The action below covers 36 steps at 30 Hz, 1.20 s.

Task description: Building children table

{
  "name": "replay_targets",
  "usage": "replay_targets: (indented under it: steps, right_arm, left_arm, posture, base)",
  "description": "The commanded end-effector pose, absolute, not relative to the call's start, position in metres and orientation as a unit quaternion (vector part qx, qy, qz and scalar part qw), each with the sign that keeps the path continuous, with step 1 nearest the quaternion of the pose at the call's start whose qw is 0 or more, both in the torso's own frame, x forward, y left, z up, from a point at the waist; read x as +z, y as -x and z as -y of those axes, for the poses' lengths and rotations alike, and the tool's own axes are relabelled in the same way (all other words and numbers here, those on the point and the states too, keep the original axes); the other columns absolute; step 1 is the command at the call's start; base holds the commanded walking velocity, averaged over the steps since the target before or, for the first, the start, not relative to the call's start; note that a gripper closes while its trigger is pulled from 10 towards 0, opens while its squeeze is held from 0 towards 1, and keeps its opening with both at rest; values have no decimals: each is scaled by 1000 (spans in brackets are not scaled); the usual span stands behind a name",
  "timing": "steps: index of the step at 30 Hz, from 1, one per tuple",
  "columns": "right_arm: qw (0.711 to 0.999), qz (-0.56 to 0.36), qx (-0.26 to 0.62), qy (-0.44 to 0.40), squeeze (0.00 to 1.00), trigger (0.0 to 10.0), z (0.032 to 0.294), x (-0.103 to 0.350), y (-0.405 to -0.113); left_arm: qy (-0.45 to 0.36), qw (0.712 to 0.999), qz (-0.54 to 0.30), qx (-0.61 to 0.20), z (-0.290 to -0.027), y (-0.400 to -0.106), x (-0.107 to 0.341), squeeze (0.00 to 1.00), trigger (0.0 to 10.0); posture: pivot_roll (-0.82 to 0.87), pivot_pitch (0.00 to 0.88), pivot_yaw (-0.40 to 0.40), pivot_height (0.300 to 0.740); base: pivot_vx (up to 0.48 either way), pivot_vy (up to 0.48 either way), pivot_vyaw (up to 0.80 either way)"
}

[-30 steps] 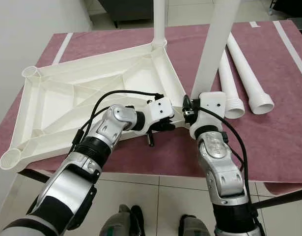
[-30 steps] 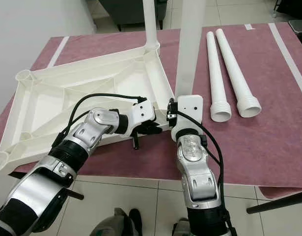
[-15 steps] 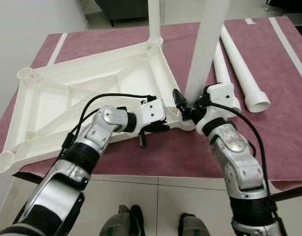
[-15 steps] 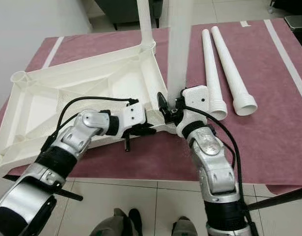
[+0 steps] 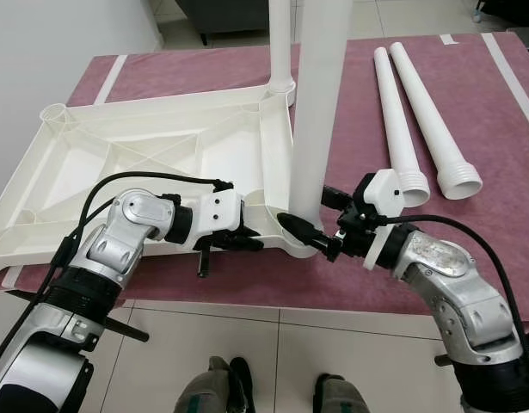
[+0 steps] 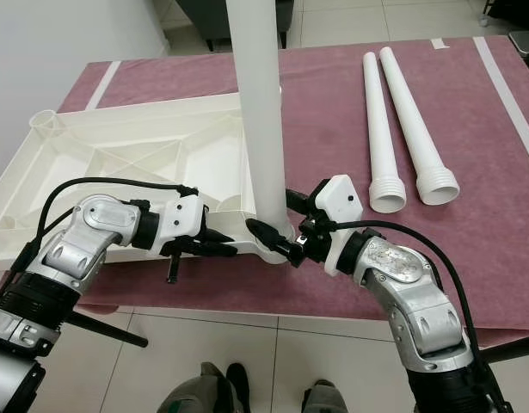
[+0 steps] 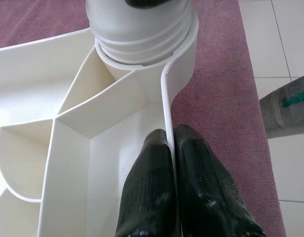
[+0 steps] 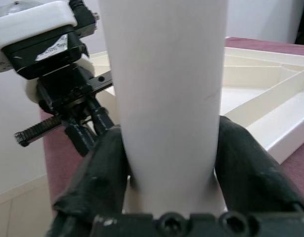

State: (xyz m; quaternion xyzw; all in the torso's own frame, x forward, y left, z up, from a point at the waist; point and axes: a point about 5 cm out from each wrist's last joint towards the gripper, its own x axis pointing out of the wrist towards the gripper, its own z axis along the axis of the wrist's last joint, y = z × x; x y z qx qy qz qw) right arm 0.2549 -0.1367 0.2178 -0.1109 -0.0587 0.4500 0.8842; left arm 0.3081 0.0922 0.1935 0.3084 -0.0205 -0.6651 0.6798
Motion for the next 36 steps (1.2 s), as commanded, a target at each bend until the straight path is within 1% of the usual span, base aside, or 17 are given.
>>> replay_targets:
  steps: [1,4,6,7,11,13,15,17,19,20,22,24,29,30,31,32,36]
  right_arm:
    - [880,53,462,96,0,0,133,214,-252]
    - [886,54,454,85,0,0,132,213,-254]
    - [907,49,412,78,0,0,133,209,-260]
    - [907,49,412,78,0,0,133,209,-260]
    - [956,7,278,98,0,0,137,189,-279]
    - [962,-2,255,97,0,0,137,185,-282]
    - [980,-34,174,85,0,0,140,171,-287]
    - [983,-42,155,83,0,0,140,168,-287]
    - [989,-53,102,96,0,0,140,159,-288]
    - [989,-53,102,96,0,0,140,159,-288]
    - [993,-70,25,93,0,0,140,149,-289]
    - [993,-75,-18,88,0,0,136,145,-289]
    - [996,-47,-24,71,0,0,127,152,-291]
    - [997,-29,-22,70,0,10000,127,158,-292]
    - [997,-17,-23,71,0,10000,128,162,-292]
    - [998,-4,-18,66,1000,10000,129,166,-292]
    - [998,28,7,56,1000,10000,131,178,-294]
  left_arm:
    - [-318,681,76,-655,-93,-306,215,0,10000]
    - [-312,683,78,-656,-90,-305,215,0,10000]
    - [-303,680,84,-662,-82,-303,214,0,10000]
    - [-303,680,84,-662,-82,-303,214,0,10000]
    - [-297,697,96,-645,-64,-311,216,0,10000]
    - [-297,703,97,-639,-60,-313,217,0,10000]
    - [-292,716,101,-626,-48,-321,220,0,10000]
    - [-291,718,102,-624,-45,-322,220,0,10000]
    - [-280,730,103,-615,-34,-328,224,0,10000]
    - [-280,730,103,-615,-34,-328,224,0,10000]
    - [-272,750,103,-594,-19,-338,229,0,10000]
    - [-271,765,100,-576,-8,-344,232,0,10000]
    - [-272,765,101,-575,-3,-345,231,0,10000]
    - [-274,763,101,-577,-5,-345,230,0,10000]
    - [-275,761,101,-578,-6,-345,230,0,10000]
    - [-278,760,101,-579,-9,-344,229,0,10000]
    - [-283,753,99,-585,-14,-342,226,0,10000]
  posture:
    - [-66,166,168,740]
    - [-70,165,168,740]
    - [-73,164,169,740]
    - [-73,164,169,740]
    - [-71,162,166,740]
    - [-71,162,166,740]
    - [-65,163,165,740]
    - [-65,163,165,740]
    - [-62,168,168,740]
    - [-62,168,168,740]
    - [-63,171,176,740]
    - [-63,171,176,740]
    - [-68,175,184,740]
    - [-68,177,188,740]
    - [-68,177,188,740]
    - [-65,177,186,740]
    - [-64,178,187,740]
  base:
    - [0,0,0]
    - [0,0,0]
    - [0,0,0]
    - [0,0,0]
    - [0,0,0]
    - [0,0,0]
    - [0,0,0]
    - [0,0,0]
    - [0,0,0]
    - [0,0,0]
    - [0,0,0]
    - [0,0,0]
    - [0,0,0]
    - [0,0,0]
    - [0,0,0]
    - [0,0,0]
    - [0,0,0]
